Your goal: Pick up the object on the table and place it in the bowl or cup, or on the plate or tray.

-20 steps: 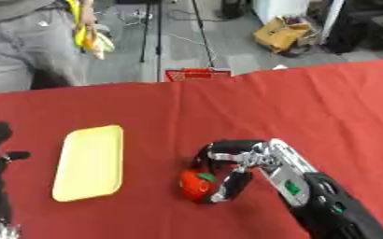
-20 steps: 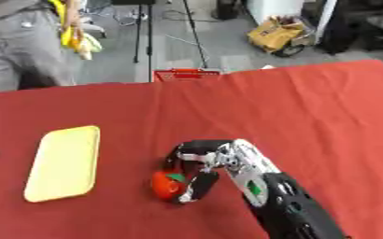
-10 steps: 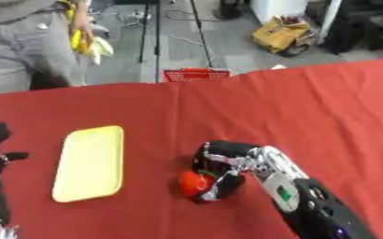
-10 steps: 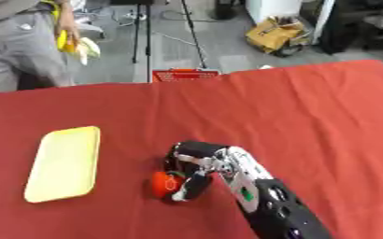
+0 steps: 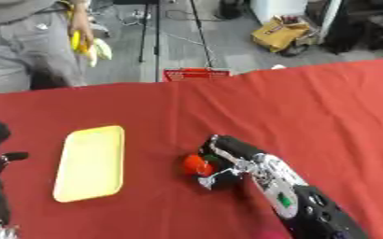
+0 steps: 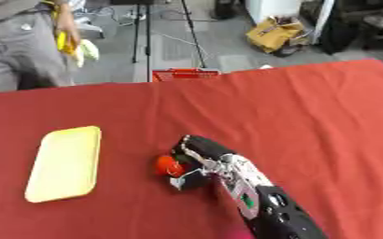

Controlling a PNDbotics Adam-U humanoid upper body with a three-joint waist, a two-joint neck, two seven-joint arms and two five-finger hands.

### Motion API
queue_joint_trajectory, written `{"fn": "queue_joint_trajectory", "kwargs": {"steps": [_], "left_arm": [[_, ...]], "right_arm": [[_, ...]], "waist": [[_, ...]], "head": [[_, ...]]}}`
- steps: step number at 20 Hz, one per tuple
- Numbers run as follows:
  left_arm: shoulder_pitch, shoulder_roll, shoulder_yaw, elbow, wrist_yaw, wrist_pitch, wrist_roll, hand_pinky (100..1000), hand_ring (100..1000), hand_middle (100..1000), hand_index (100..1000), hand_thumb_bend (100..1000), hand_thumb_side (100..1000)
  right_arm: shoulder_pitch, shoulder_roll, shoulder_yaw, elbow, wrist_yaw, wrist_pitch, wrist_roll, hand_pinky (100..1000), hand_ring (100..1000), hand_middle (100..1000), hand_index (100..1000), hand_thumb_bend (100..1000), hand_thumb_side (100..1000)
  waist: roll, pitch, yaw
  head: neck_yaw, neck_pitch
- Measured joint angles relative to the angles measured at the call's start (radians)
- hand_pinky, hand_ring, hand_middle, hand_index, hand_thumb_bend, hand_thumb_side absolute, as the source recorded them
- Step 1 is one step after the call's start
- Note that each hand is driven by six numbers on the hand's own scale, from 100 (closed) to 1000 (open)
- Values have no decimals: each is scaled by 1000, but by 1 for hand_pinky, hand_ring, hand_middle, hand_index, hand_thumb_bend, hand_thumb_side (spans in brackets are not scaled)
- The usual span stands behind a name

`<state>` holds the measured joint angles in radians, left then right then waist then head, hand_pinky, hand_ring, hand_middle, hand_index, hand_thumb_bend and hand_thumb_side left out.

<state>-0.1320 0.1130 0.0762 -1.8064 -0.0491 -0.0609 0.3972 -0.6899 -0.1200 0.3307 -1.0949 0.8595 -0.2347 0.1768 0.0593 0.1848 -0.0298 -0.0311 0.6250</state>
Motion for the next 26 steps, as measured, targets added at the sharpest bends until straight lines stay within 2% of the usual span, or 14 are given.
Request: {"fn": "queue_joint_trajectory", "kwargs": {"steps": [3,4,7,13,16,21,26], "left_arm": [[0,0,0,0,1,0,0,520,810,769,716,643,875],[0,0,0,0,1,0,0,520,810,769,716,643,875],[0,0,0,0,1,0,0,520,809,769,716,643,875],[0,0,0,0,1,0,0,521,809,770,716,643,875],[0,0,-2,0,3,0,0,520,809,770,716,643,874],[-2,-1,-6,0,6,0,-1,520,808,770,717,642,874],[-9,-2,-12,0,12,2,-4,521,808,770,717,641,874]], "right_arm": [[-18,0,-8,-46,-4,14,-22,233,322,381,469,100,359],[-21,0,-10,-61,-5,19,-27,232,322,381,470,100,401],[-51,13,-23,-112,-3,40,-57,229,321,381,470,100,416],[-97,118,-48,-137,70,74,-154,222,315,376,465,109,423],[-119,194,-54,-89,117,82,-223,222,315,374,462,121,415],[-145,310,-54,46,204,78,-343,248,334,389,478,126,415],[-127,424,-54,185,351,54,-440,278,357,410,501,133,422]], "waist": [[0,0,0],[0,0,0],[0,0,-1],[0,0,1],[0,0,7],[0,0,21],[2,0,41]], "head": [[0,0],[0,0],[0,0],[-4,0],[-9,-1],[-17,-3],[-26,-13]]}}
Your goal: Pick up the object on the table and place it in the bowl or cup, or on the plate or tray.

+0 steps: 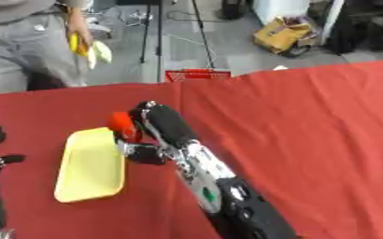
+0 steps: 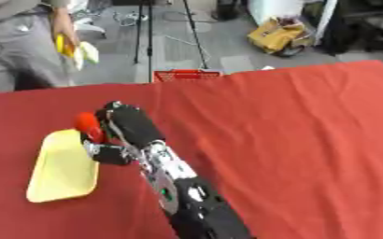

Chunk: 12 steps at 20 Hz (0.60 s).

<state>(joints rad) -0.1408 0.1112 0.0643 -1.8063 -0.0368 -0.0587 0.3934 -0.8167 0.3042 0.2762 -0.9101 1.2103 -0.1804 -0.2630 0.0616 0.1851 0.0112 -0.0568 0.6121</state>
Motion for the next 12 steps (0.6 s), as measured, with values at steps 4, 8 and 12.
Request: {"fn": "queue_joint_trajectory", "kwargs": {"steps": [4,8,12], "left_arm": [[-1,-3,0,0,1,1,-1,522,809,770,717,642,873],[-3,-7,-2,0,1,2,0,524,809,769,718,643,873],[-8,-7,-6,0,1,2,0,523,808,767,717,643,873]], "right_arm": [[44,67,-21,68,119,-6,-50,299,373,424,517,136,433],[88,118,-51,95,229,16,-89,340,401,451,543,140,443],[119,160,-89,98,332,63,-126,369,422,467,558,139,463]], "waist": [[6,0,10],[9,0,16],[10,0,28]], "head": [[-3,-8],[-6,-18],[-11,-27]]}}
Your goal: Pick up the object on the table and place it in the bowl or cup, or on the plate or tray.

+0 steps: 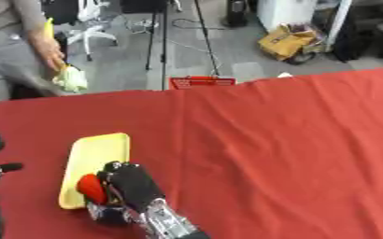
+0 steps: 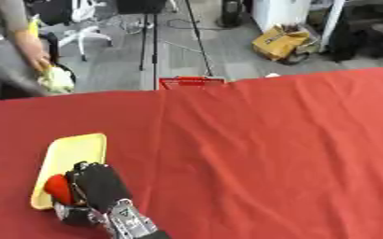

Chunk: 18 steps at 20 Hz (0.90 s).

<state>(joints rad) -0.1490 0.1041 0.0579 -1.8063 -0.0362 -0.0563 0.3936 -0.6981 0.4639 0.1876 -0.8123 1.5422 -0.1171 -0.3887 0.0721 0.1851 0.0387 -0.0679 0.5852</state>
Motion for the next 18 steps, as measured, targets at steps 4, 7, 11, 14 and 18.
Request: {"fn": "queue_joint_trajectory", "kwargs": {"steps": [4,7,11,14,18], "left_arm": [[-2,0,-2,0,0,0,0,523,808,767,717,643,873],[-4,0,-6,0,0,1,-2,522,807,766,717,643,873],[-12,0,-12,0,1,2,-10,522,806,765,717,644,873],[-15,0,-15,0,3,3,-15,522,806,765,717,644,873],[-19,0,-18,0,6,2,-18,522,806,765,717,645,873]], "right_arm": [[9,36,-30,-7,98,49,-20,377,430,473,565,136,478],[9,59,-50,-22,172,82,-26,522,541,579,680,250,550],[7,68,-81,-27,290,134,68,897,851,889,932,454,585],[5,68,-94,-19,369,142,235,972,911,938,967,466,578],[1,68,-104,-35,449,159,397,976,917,940,977,386,590]], "waist": [[0,0,11],[0,0,24],[0,2,48],[0,7,60],[0,8,71]], "head": [[-8,-8],[-15,-16],[-31,-27],[-38,-34],[-45,-44]]}}
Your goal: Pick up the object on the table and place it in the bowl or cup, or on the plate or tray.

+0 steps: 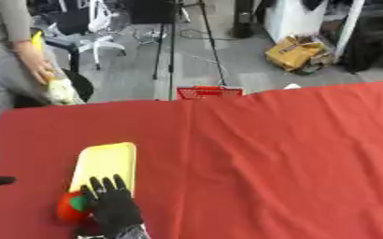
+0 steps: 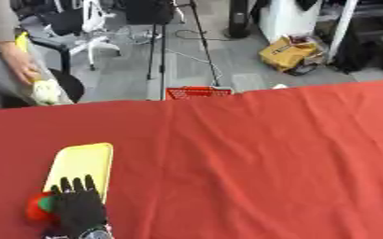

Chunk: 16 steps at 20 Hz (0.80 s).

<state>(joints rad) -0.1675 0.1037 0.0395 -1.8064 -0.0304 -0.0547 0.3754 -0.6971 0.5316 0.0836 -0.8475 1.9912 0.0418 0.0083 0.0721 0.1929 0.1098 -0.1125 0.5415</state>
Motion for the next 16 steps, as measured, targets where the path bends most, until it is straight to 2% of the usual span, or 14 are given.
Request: {"fn": "queue_joint_trajectory", "kwargs": {"steps": [3,6,9,11,16], "left_arm": [[-1,0,0,0,2,0,-3,522,806,764,717,645,873],[-1,0,-1,0,3,0,-3,522,806,764,717,645,873],[-1,0,-1,0,4,0,-4,522,805,764,717,646,873],[-1,0,-1,0,4,0,-4,522,805,763,717,647,873],[-1,0,-1,0,4,0,-4,522,805,763,717,648,873]], "right_arm": [[-2,0,-14,-23,42,30,46,968,900,931,975,363,598],[-4,0,-36,-50,61,74,52,955,881,923,975,331,617],[-15,1,-59,-81,60,119,44,929,849,902,965,369,596],[-25,8,-73,-101,25,138,38,911,831,894,958,392,581],[-54,17,-101,-145,-166,164,31,884,808,888,951,427,569]], "waist": [[0,2,11],[0,5,20],[0,5,21],[0,5,19],[0,5,11]], "head": [[-7,-7],[-11,-15],[-14,-16],[-14,-16],[-14,-16]]}}
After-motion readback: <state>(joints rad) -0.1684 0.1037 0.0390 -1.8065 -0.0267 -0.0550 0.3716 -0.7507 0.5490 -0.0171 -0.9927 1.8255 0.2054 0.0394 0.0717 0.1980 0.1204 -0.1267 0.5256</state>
